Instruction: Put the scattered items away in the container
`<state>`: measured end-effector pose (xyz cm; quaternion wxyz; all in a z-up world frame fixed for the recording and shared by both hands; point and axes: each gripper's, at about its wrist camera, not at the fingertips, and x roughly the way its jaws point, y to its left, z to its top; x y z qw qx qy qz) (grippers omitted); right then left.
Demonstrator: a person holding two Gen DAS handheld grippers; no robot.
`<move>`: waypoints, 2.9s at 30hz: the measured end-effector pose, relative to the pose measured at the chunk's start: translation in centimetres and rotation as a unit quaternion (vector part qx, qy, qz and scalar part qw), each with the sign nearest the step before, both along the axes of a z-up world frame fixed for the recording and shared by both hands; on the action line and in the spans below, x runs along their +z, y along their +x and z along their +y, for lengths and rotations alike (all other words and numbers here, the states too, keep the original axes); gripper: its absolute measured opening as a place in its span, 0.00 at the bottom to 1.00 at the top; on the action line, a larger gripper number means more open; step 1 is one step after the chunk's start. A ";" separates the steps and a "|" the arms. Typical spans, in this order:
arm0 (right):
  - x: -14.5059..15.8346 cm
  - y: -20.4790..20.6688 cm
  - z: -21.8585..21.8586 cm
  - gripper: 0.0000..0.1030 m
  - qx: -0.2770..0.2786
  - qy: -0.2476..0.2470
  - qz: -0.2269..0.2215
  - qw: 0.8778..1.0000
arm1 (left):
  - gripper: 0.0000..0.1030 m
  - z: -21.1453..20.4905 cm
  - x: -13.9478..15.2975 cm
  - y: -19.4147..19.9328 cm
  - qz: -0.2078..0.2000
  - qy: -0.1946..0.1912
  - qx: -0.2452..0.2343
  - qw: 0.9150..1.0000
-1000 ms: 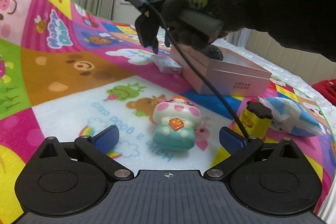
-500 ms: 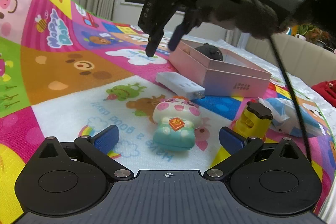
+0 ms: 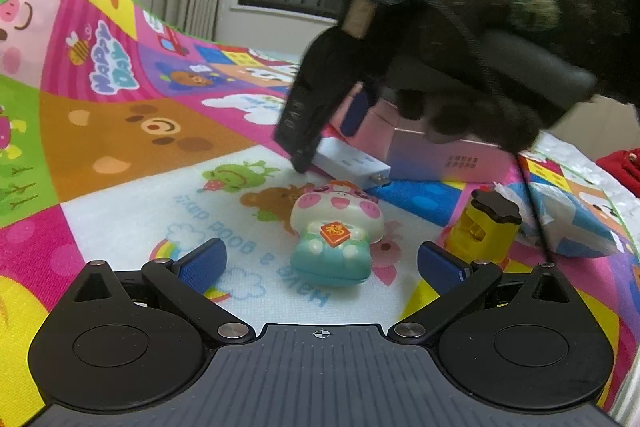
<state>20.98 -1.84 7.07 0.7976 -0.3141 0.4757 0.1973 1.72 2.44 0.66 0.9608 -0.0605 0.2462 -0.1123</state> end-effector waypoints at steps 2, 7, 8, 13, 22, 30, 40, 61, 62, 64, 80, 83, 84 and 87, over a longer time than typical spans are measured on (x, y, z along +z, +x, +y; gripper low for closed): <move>0.1 -1.4 -0.7 0.48 0.003 0.006 0.003 1.000 | 1.00 -0.1 0.0 0.0 -0.001 0.003 0.001 1.000; 1.0 -5.4 -3.4 0.35 0.016 0.026 -0.006 1.000 | 1.00 -0.6 -0.1 0.0 -0.003 0.021 0.003 1.000; 1.4 -6.1 -4.0 0.31 0.017 0.033 -0.004 0.999 | 1.00 -0.7 -0.1 0.0 -0.002 0.024 0.004 1.000; 2.3 -8.3 -7.7 0.29 0.000 0.041 -0.024 0.999 | 1.00 -1.2 0.0 -0.1 0.003 0.040 0.011 0.999; 4.5 -11.3 -19.2 0.53 -0.124 0.141 -0.097 0.977 | 1.00 -2.9 0.9 0.6 0.035 0.111 0.013 0.993; 2.8 -18.0 -26.5 1.00 -0.183 0.241 -0.165 0.939 | 1.00 -4.0 1.9 2.2 0.032 0.193 0.040 0.980; -1.7 -21.1 -27.0 1.00 -0.174 0.176 -0.219 0.944 | 1.00 -3.1 5.6 1.9 0.015 0.167 0.097 0.981; -4.4 -21.4 -27.8 1.00 -0.249 0.247 -0.190 0.917 | 1.00 -9.9 4.0 -1.8 -0.013 0.077 -0.114 0.990; -4.4 -21.5 -27.8 1.00 -0.247 0.246 -0.194 0.917 | 1.00 -10.1 3.9 -1.8 -0.011 0.082 -0.118 0.989; -4.1 -21.6 -27.8 1.00 -0.244 0.248 -0.189 0.918 | 1.00 -10.7 3.3 -1.6 -0.004 0.113 -0.112 0.987; -0.5 -15.9 -31.0 0.66 -0.295 0.233 -0.233 0.897 | 1.00 -8.1 1.7 0.3 0.046 0.147 -0.033 0.987; -1.8 -16.1 -30.5 0.66 -0.280 0.223 -0.203 0.912 | 1.00 -7.6 1.7 0.2 0.051 0.133 -0.039 0.989; -2.1 -16.9 -30.3 0.66 -0.269 0.228 -0.195 0.915 | 1.00 -7.5 1.6 0.2 0.054 0.127 -0.041 0.990; -2.1 -19.7 -29.5 0.66 -0.217 0.243 -0.173 0.929 | 1.00 -7.3 1.4 0.3 0.056 0.118 -0.040 0.991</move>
